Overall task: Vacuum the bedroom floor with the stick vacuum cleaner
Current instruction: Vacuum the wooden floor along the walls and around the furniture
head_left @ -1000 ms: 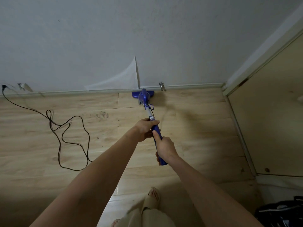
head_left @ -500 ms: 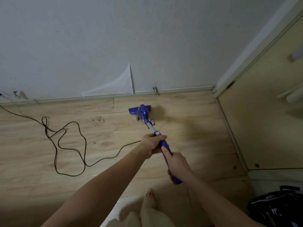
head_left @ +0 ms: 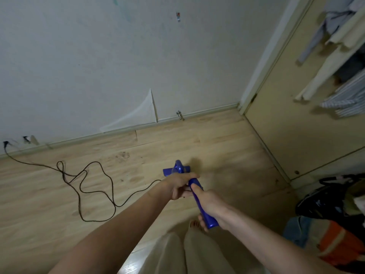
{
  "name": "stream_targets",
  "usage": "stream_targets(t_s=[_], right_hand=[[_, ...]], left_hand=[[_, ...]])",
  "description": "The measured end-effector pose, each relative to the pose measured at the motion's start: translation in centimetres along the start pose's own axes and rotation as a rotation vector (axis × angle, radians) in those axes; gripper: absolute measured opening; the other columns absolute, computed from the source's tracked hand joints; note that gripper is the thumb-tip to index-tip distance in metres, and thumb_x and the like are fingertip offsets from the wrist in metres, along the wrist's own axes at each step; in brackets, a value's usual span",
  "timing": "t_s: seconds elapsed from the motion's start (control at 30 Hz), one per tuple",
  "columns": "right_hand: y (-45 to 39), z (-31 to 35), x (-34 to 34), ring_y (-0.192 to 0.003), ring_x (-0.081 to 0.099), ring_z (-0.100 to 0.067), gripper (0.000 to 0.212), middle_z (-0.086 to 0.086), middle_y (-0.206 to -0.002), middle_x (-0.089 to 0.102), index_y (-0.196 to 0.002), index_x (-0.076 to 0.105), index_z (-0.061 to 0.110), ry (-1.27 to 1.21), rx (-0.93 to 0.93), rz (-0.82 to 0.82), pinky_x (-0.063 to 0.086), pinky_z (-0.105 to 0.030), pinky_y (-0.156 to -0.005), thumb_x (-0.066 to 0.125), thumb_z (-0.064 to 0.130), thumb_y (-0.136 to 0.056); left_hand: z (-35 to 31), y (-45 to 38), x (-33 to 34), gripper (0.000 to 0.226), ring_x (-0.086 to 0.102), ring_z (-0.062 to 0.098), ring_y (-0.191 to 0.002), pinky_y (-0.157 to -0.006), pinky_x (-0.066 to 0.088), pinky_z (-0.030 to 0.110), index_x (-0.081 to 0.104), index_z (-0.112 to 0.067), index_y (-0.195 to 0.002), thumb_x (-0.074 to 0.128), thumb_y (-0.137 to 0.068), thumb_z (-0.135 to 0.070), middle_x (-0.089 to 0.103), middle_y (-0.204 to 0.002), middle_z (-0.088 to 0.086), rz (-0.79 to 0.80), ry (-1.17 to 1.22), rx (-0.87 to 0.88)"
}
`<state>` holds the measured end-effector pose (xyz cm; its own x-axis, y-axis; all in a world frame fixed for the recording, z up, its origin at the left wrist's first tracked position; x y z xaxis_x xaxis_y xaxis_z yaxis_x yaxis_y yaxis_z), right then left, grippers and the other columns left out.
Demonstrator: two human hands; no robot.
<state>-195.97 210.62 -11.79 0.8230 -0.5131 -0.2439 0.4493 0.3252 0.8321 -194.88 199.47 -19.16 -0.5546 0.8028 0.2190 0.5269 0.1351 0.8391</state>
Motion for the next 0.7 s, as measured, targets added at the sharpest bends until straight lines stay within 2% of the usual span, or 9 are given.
stream_targets(t_s=[0.13, 0.27, 0.3, 0.4, 0.47, 0.57, 0.7], right_hand=[[2.8, -1.2, 1.9, -0.044, 0.051, -0.016, 0.042, -0.008, -0.065, 0.055, -0.100, 0.050, 0.011, -0.094, 0.037, -0.021, 0.044, -0.025, -0.040, 0.042, 0.051, -0.099], [3.2, -2.7, 4.3, -0.045, 0.054, -0.017, 0.048, -0.009, -0.068, 0.058, -0.109, 0.053, 0.007, -0.238, 0.057, -0.054, 0.045, -0.024, -0.039, 0.047, 0.052, -0.097], [2.9, -2.8, 4.8, -0.046, 0.055, -0.017, 0.048, -0.009, -0.069, 0.059, -0.111, 0.053, 0.007, -0.273, 0.052, -0.058, 0.046, -0.024, -0.040, 0.047, 0.053, -0.096], [0.9, -2.4, 5.5, -0.059, 0.060, -0.019, 0.048, -0.011, -0.081, 0.063, -0.113, 0.054, 0.012, -0.322, 0.025, -0.092, 0.052, -0.030, -0.053, 0.049, 0.055, -0.094], [-0.3, -1.7, 5.7, -0.062, 0.060, -0.021, 0.047, -0.012, -0.086, 0.063, -0.110, 0.054, 0.012, -0.337, 0.003, -0.101, 0.054, -0.031, -0.056, 0.048, 0.056, -0.094], [-1.9, -2.0, 5.9, -0.068, 0.059, -0.021, 0.051, -0.010, -0.082, 0.060, -0.109, 0.055, 0.010, -0.266, -0.026, -0.089, 0.054, -0.035, -0.070, 0.042, 0.058, -0.096], [-2.5, -3.6, 5.1, -0.055, 0.055, -0.017, 0.049, -0.005, -0.067, 0.056, -0.093, 0.053, 0.009, -0.270, 0.010, -0.105, 0.051, -0.031, -0.065, 0.041, 0.056, -0.097]], left_hand=[[2.0, 2.3, -0.9, 0.017, 0.063, 0.012, -0.046, -0.049, 0.056, 0.022, 0.057, -0.003, -0.092, 0.065, -0.089, -0.018, 0.061, -0.076, 0.009, -0.003, -0.023, -0.008], [3.1, 3.1, -1.7, 0.020, 0.064, 0.015, -0.065, -0.054, 0.056, 0.022, 0.057, -0.003, -0.099, 0.063, -0.090, -0.020, 0.063, -0.090, 0.012, 0.004, -0.092, -0.001], [3.0, 3.3, -1.8, 0.020, 0.064, 0.015, -0.064, -0.053, 0.055, 0.021, 0.057, -0.004, -0.099, 0.063, -0.090, -0.021, 0.064, -0.087, 0.011, 0.002, -0.106, 0.006], [2.0, 3.3, -2.2, 0.022, 0.064, 0.011, -0.047, -0.042, 0.051, 0.021, 0.055, -0.001, -0.102, 0.062, -0.091, -0.018, 0.064, -0.074, 0.010, -0.024, -0.093, 0.043], [1.0, 2.9, -2.6, 0.025, 0.064, 0.014, -0.048, -0.041, 0.050, 0.023, 0.054, 0.000, -0.107, 0.063, -0.091, -0.017, 0.064, -0.071, 0.010, -0.043, -0.067, 0.071], [1.0, 1.8, -2.6, 0.030, 0.067, 0.016, -0.051, -0.044, 0.054, 0.025, 0.051, 0.000, -0.115, 0.061, -0.093, -0.018, 0.063, -0.082, 0.013, -0.055, -0.104, 0.075], [1.5, 1.0, -1.8, 0.029, 0.067, 0.013, -0.049, -0.049, 0.057, 0.027, 0.051, -0.001, -0.114, 0.060, -0.093, -0.019, 0.063, -0.084, 0.014, -0.013, -0.105, 0.066]])
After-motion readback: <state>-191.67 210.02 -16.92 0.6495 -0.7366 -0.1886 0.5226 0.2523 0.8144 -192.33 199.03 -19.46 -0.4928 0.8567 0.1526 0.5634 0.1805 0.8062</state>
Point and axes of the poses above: each hand's wrist, its own y-axis away from the middle knuckle, its own x-axis out of the palm, z = x × y, the point moved 8 cm from there along -y, towards the middle knuckle
